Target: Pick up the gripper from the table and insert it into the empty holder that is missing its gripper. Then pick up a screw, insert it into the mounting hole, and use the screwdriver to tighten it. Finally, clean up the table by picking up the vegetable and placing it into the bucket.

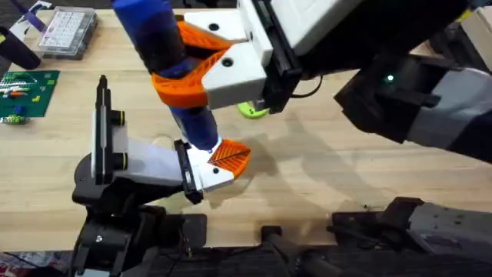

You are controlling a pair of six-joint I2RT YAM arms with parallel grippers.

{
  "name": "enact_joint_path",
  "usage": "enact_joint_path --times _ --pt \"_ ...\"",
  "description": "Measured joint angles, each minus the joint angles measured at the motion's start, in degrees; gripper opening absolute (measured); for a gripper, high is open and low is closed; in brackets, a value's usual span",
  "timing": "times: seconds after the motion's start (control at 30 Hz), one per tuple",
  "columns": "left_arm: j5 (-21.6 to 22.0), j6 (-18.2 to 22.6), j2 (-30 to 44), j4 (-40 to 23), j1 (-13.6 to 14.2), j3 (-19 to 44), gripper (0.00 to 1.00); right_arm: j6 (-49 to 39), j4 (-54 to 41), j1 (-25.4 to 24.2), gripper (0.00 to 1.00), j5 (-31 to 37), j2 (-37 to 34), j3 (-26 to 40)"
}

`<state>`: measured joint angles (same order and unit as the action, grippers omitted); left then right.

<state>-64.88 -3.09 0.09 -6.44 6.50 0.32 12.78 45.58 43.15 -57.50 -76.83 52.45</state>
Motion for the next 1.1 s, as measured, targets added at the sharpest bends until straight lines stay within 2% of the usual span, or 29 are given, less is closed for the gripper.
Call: enact_joint_path --times 1.1 --pt "0.0 0.0 0.01 0.0 0.0 0.0 0.012 -2.12 -0.13 0.18 0.05 -0.01 -2.44 0.0"
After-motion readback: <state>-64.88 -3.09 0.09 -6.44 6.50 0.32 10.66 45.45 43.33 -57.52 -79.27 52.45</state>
